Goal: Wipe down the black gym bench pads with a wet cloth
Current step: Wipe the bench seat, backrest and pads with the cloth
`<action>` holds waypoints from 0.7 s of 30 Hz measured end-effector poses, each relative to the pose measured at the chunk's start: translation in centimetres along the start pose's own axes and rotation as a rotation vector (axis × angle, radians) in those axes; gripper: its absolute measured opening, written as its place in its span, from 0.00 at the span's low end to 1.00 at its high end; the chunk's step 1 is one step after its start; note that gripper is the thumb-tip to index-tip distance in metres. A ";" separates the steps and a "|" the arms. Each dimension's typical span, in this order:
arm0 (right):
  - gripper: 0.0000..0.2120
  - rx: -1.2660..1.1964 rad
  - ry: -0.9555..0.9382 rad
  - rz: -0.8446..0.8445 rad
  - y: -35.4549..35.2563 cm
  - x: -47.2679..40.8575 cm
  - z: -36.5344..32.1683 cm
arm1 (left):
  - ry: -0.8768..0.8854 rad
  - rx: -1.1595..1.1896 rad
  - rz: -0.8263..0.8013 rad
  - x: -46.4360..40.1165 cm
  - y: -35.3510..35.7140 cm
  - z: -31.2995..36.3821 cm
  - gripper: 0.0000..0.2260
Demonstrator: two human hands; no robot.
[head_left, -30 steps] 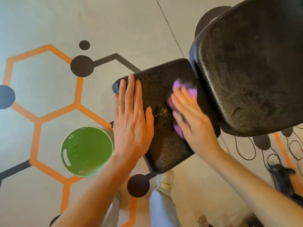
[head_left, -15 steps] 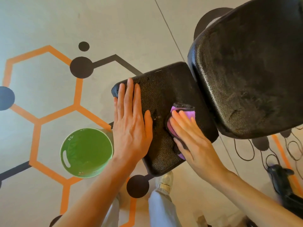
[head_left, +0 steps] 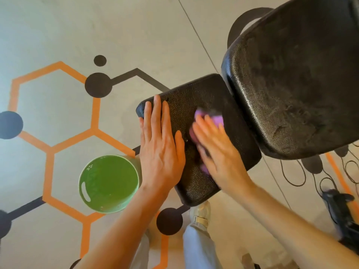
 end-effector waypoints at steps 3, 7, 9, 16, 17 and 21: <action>0.23 0.030 0.094 0.128 0.2 -7.9 0.0 | 0.007 -0.006 -0.004 0.0 0.0 -0.1 0.26; 0.24 0.048 0.189 0.121 1.2 -0.2 -1.7 | 0.021 -0.015 -0.029 0.0 0.0 0.0 0.27; 0.24 0.026 0.189 0.074 1.4 5.3 -3.6 | 0.016 -0.005 -0.040 0.0 0.0 -0.1 0.27; 0.20 0.030 0.431 0.348 -0.4 -2.6 1.6 | 0.030 0.044 -0.114 0.0 -0.6 -0.1 0.27; 0.20 0.038 0.430 0.353 -0.4 -2.7 1.7 | 0.040 0.056 -0.121 0.0 -0.8 -0.2 0.27; 0.20 0.057 0.410 0.367 -0.1 -2.2 2.0 | 0.175 0.033 -0.151 -0.4 -2.2 -0.8 0.26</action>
Point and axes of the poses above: each hand's wrist, its own x-axis away from the middle knuckle, its own y-axis out of the palm, z = x × y, the point moved 2 cm from there along -x, towards the middle knuckle, and after that the axes turned 2 degrees about -x, right-handed, at the moved point
